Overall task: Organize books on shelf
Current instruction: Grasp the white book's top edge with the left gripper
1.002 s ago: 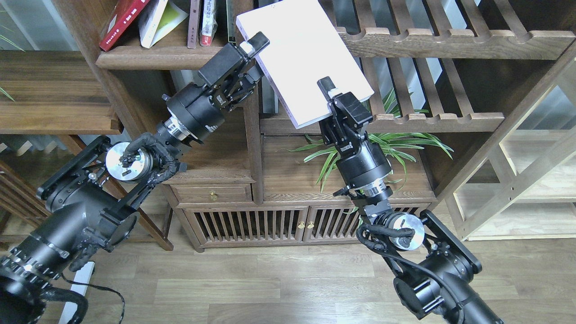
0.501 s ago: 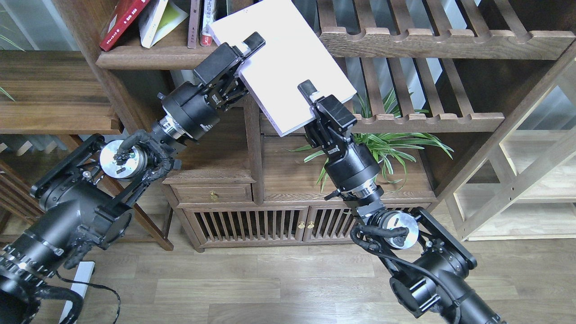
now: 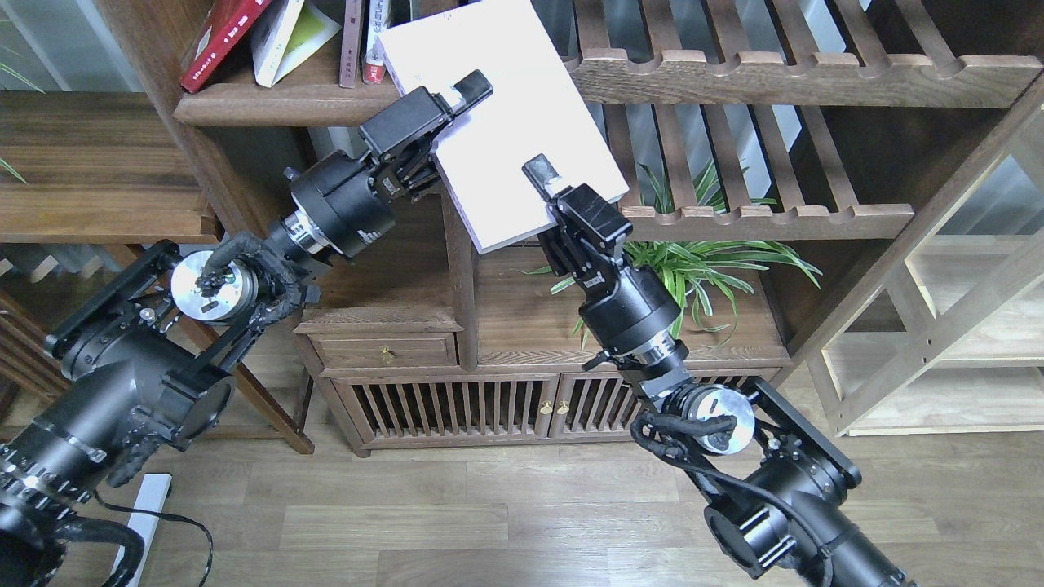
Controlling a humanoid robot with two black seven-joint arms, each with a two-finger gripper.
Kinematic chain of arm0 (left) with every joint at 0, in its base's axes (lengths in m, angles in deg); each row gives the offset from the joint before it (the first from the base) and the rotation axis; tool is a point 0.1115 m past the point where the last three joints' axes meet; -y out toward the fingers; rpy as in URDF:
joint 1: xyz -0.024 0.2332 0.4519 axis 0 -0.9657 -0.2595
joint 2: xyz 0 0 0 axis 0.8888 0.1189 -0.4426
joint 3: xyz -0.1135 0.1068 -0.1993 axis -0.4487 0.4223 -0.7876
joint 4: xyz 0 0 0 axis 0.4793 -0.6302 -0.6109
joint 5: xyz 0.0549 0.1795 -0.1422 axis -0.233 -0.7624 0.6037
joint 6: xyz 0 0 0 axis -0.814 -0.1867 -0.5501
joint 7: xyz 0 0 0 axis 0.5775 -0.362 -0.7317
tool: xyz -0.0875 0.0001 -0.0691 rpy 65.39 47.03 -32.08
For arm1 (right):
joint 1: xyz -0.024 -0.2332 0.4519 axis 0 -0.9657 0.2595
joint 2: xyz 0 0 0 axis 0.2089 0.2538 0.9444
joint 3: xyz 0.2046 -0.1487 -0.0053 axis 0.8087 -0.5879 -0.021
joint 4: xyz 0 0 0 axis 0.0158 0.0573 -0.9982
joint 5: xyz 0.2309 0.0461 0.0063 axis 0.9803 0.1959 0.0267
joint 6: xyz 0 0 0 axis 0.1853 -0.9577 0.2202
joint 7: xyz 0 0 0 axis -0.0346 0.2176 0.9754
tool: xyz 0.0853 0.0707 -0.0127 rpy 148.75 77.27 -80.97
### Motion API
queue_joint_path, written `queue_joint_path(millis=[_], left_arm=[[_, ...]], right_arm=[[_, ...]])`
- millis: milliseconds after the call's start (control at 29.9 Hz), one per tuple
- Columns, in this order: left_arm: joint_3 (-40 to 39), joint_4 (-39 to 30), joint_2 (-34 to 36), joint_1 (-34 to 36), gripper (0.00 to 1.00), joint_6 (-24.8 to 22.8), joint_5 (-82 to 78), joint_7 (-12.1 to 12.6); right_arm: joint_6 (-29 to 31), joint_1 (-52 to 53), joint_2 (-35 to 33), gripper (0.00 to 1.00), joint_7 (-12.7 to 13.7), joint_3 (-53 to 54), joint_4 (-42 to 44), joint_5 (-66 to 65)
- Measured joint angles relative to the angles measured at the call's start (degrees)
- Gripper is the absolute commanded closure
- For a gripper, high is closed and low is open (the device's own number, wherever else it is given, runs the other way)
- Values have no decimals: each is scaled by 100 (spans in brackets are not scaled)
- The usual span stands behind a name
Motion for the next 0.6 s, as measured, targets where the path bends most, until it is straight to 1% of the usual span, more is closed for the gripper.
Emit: queue_joint_path(millis=[33, 167, 267, 334, 401, 535, 601], left_arm=[[-15, 0, 0, -18, 74, 0, 0, 0], [-17, -24, 7, -71, 82, 0, 0, 0], [-11, -28, 11, -83, 94, 0, 0, -1], [-16, -29, 14, -106, 96, 0, 0, 2], [-31, -29, 14, -139, 96, 0, 0, 5], [-37, -31, 22, -178, 98, 0, 0, 8], [-21, -31, 44, -200, 98, 0, 0, 27]], right_arm=[[0, 0, 0, 95, 0, 0, 0, -2], [0, 0, 0, 95, 21, -1, -1, -5], [0, 0, -1, 95, 27, -1, 0, -5], [0, 0, -2, 94, 29, -1, 0, -6], [0, 1, -2, 91, 30, -2, 0, -7], [0, -3, -1, 75, 30, -2, 0, -8], [0, -16, -2, 60, 30, -1, 0, -20]])
